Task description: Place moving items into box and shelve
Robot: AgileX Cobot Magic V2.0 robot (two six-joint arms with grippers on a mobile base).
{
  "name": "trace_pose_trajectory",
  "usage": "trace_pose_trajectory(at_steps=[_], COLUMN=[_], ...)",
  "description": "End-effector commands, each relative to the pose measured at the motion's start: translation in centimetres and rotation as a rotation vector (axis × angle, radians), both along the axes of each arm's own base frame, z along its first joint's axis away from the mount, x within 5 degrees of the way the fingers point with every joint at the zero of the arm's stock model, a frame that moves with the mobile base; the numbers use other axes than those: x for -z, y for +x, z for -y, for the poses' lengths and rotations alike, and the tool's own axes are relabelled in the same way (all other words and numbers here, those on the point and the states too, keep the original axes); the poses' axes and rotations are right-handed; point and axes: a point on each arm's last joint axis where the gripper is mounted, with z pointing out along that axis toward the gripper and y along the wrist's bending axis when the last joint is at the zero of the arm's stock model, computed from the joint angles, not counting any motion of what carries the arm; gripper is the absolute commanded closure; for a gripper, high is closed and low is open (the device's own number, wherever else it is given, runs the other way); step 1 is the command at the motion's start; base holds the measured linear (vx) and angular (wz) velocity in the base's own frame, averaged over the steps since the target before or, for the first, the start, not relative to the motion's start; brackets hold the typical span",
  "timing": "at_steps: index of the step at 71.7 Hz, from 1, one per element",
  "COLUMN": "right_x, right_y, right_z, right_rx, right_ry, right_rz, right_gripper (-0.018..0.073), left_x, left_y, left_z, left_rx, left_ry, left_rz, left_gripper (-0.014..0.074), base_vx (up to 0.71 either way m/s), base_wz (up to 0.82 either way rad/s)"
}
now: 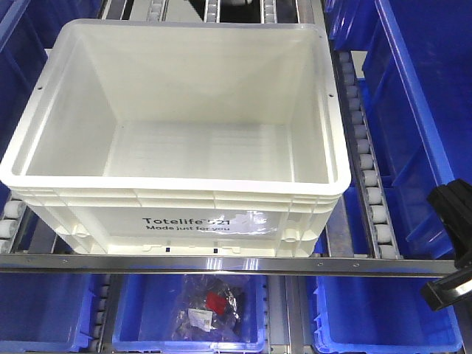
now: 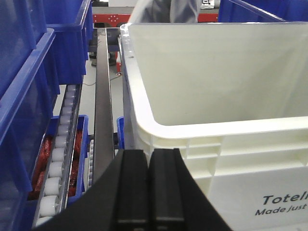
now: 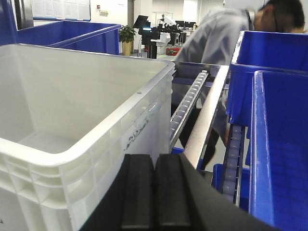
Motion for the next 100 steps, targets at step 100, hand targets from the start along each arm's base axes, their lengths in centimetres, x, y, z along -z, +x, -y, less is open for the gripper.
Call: trace_pose_trajectory(at_steps=[100], right_x=[-1.7], right_y=[0.2], right_z=[0.1], right_rx=[0.015], right_ry=[0.026], right_rz=[0.107], right_gripper=[0.0574], left_x=[5.3], left_y=[-1.6], left_z=[-0.3], left_rx=[0.004], left_ry=[0.017], left_rz=[0.072], left_gripper=[0.0624], base_vx=[0.0], base_wz=[0.0])
